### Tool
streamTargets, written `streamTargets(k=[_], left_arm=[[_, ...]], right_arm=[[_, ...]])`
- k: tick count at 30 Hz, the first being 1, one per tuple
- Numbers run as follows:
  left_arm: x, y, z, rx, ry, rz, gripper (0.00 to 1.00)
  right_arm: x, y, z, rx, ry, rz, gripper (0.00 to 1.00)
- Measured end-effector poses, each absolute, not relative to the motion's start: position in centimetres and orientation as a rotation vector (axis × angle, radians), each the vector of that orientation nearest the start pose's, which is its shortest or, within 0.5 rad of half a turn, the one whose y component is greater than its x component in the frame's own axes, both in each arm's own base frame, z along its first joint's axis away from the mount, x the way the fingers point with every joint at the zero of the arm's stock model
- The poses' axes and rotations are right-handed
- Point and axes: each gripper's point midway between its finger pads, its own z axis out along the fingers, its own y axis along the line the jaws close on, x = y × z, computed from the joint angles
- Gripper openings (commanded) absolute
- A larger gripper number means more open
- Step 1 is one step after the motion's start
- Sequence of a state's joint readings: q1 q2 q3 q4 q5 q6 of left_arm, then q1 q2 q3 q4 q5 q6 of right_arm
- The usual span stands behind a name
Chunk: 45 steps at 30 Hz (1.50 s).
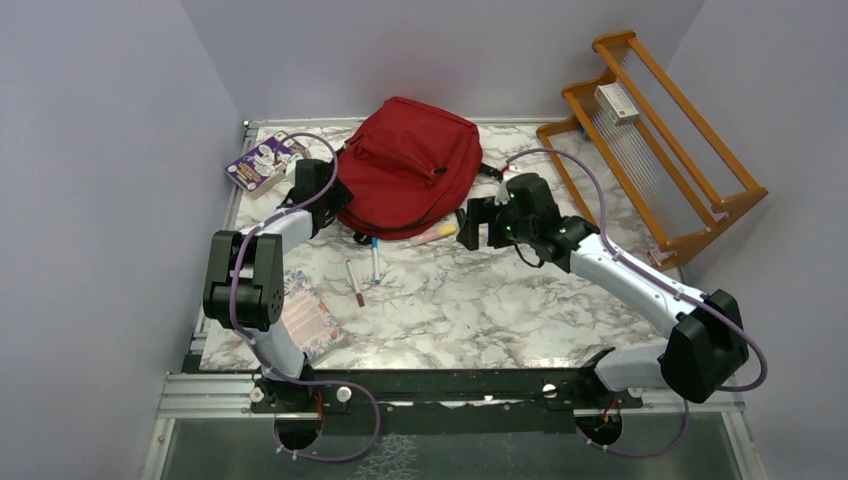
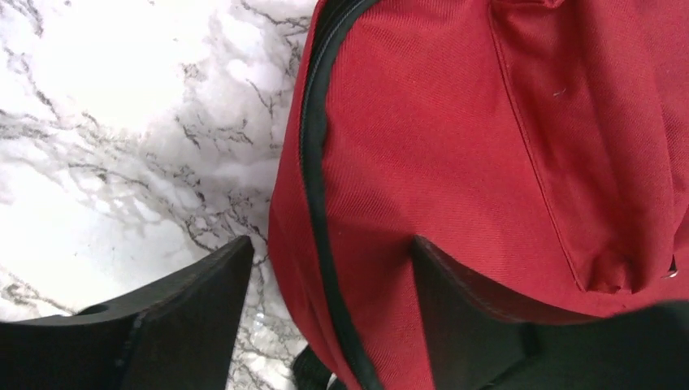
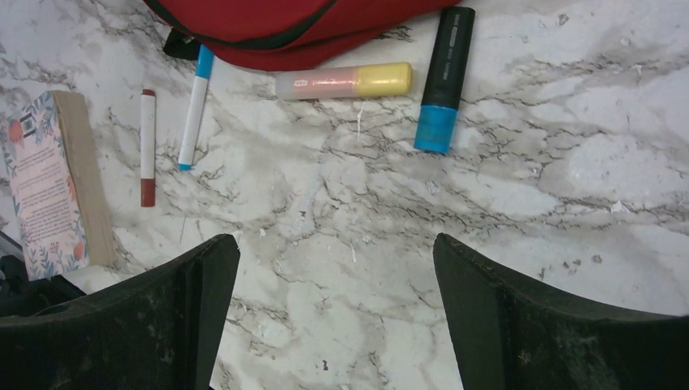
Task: Pack the student bag
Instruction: Adjust the student bag at the center of the board.
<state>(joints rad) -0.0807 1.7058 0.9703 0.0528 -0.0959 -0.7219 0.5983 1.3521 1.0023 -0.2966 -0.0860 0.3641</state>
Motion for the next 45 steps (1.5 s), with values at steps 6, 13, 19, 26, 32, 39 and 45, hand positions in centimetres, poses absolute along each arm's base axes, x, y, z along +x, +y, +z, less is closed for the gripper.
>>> streamTargets(k=[6, 13, 19, 26, 32, 39, 45], left_arm=[[46.4, -5.1, 7.2, -0.734, 2.117, -0.351, 0.35], [47.0, -6.7, 7.5, -0.701, 2.123, -0.452, 0.00], [48.1, -9.7, 10.5, -0.679, 2.101, -0.577, 0.00], [48.8, -15.6, 18.4, -0.592, 2.025, -0.717, 0.00], [47.4, -20.4, 22.3, -0.528, 1.999, -0.828, 0.00], [43.8, -25.0, 22.1, -0.440, 2.067, -0.889, 0.00], [39.0, -28.5, 21.2, -0.279, 2.133, -0.920, 0.00]], right_arm=[[29.2, 22.4, 17.2, -0.273, 2.260, 0.564, 0.94], [28.1, 20.6, 19.0, -0.233, 2.208, 0.532, 0.94], [27.7, 20.0, 18.7, -0.195, 2.216, 0.517, 0.94], [27.7, 19.8, 18.7, -0.157, 2.225, 0.512, 0.94], [27.9, 19.2, 19.3, -0.123, 2.206, 0.488, 0.95], [27.8, 17.9, 21.0, -0.078, 2.151, 0.459, 0.96], [27.7, 17.4, 22.2, -0.060, 2.107, 0.452, 0.97]])
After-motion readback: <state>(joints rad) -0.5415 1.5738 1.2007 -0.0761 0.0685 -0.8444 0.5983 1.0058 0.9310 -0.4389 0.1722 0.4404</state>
